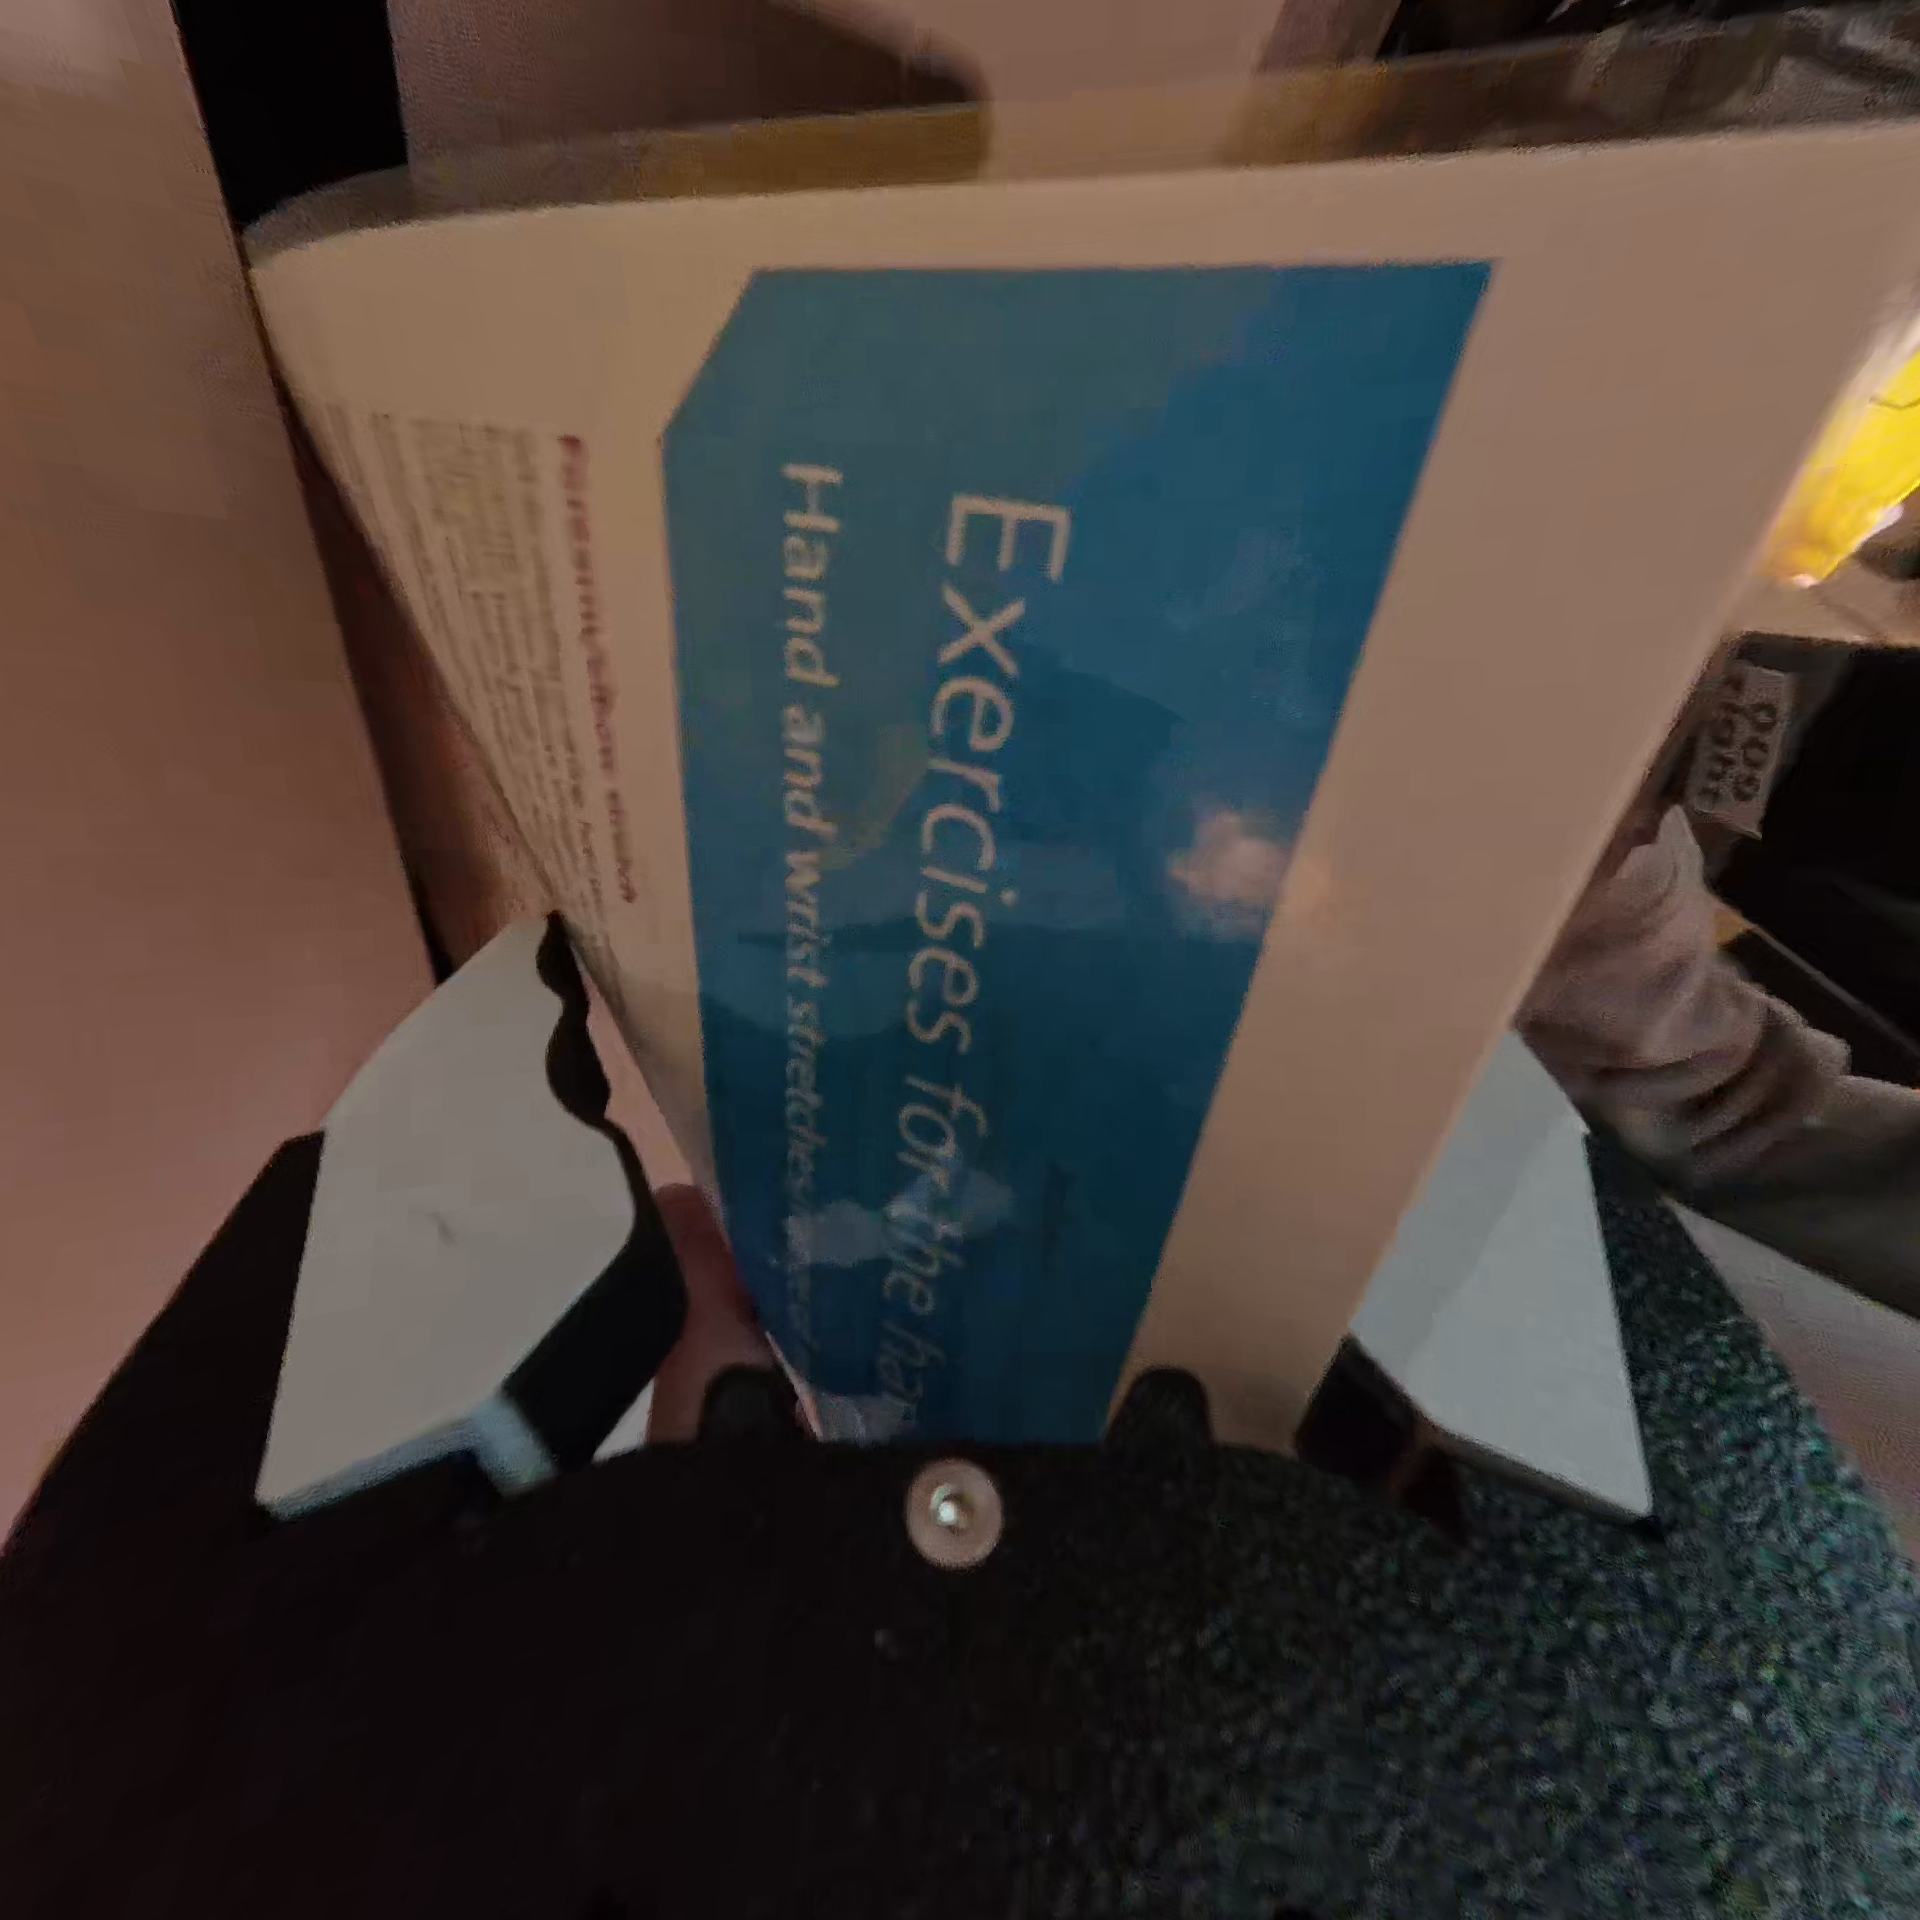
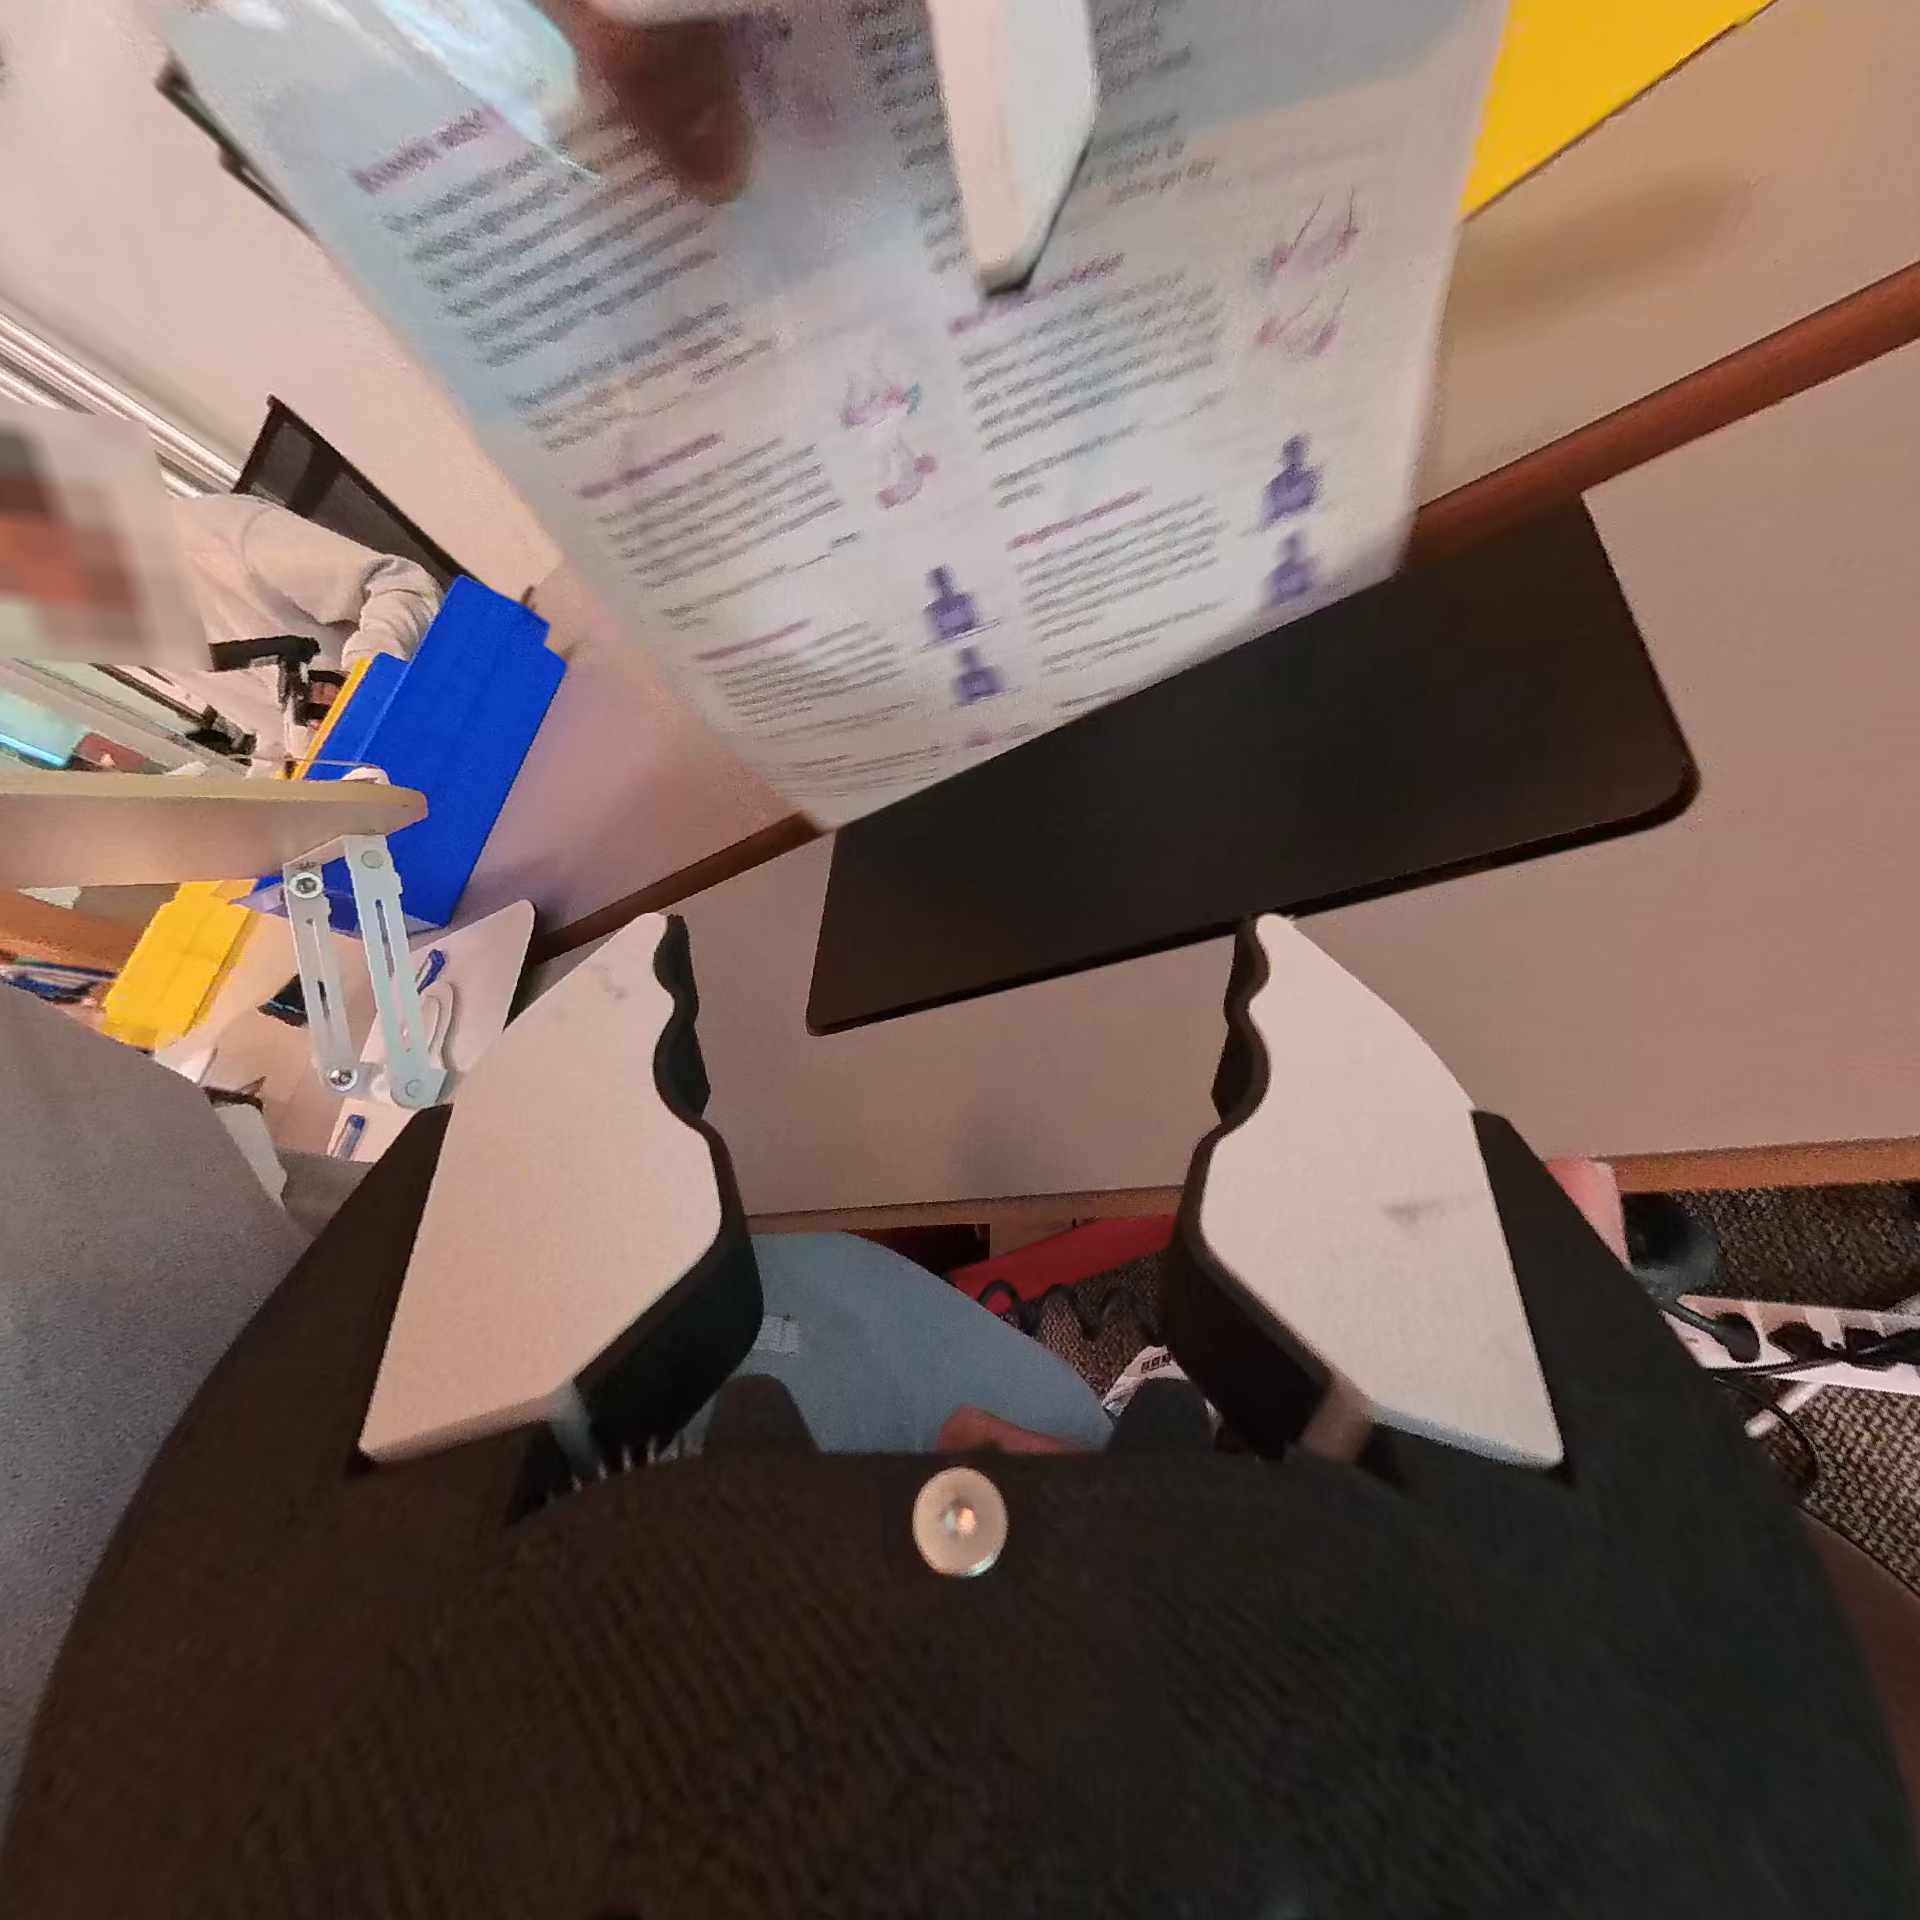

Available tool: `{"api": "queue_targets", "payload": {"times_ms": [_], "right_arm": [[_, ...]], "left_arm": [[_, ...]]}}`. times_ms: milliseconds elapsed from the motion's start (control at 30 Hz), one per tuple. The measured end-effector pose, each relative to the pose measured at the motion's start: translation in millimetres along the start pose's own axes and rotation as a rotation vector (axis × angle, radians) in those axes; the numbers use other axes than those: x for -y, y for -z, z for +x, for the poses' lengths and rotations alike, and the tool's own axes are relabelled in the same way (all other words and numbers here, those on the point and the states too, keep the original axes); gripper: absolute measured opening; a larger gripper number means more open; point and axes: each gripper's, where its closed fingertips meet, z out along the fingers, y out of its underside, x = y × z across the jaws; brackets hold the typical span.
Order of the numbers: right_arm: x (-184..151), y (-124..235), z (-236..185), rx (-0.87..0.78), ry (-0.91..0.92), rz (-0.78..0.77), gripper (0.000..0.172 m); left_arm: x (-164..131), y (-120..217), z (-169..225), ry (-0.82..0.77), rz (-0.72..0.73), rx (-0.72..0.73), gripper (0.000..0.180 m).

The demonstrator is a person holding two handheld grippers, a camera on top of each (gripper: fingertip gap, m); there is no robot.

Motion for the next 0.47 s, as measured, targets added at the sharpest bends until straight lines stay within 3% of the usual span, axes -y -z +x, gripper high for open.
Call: {"api": "queue_targets", "payload": {"times_ms": [33, 100, 167, 333, 467], "right_arm": [[-1, 1, 1, -0.003, -0.004, 0.001, 0.097], [-2, 2, 3, -0.008, -0.009, 0.003, 0.097], [-2, 3, 3, -0.008, -0.013, 0.002, 0.097], [-2, -1, 0, 0.0, -0.011, 0.001, 0.097], [-5, -4, -2, 0.007, -0.014, -0.011, 0.097]], "left_arm": [[13, 7, 2, -0.066, 0.078, 0.028, 0.126], [32, 23, 1, -0.119, 0.198, 0.12, 0.119], [32, 30, 1, -0.1, 0.207, 0.167, 0.118], [-17, 26, -7, -0.008, -0.05, 0.155, 0.121], [-37, 20, -17, 0.002, -0.129, 0.193, 0.117]]}}
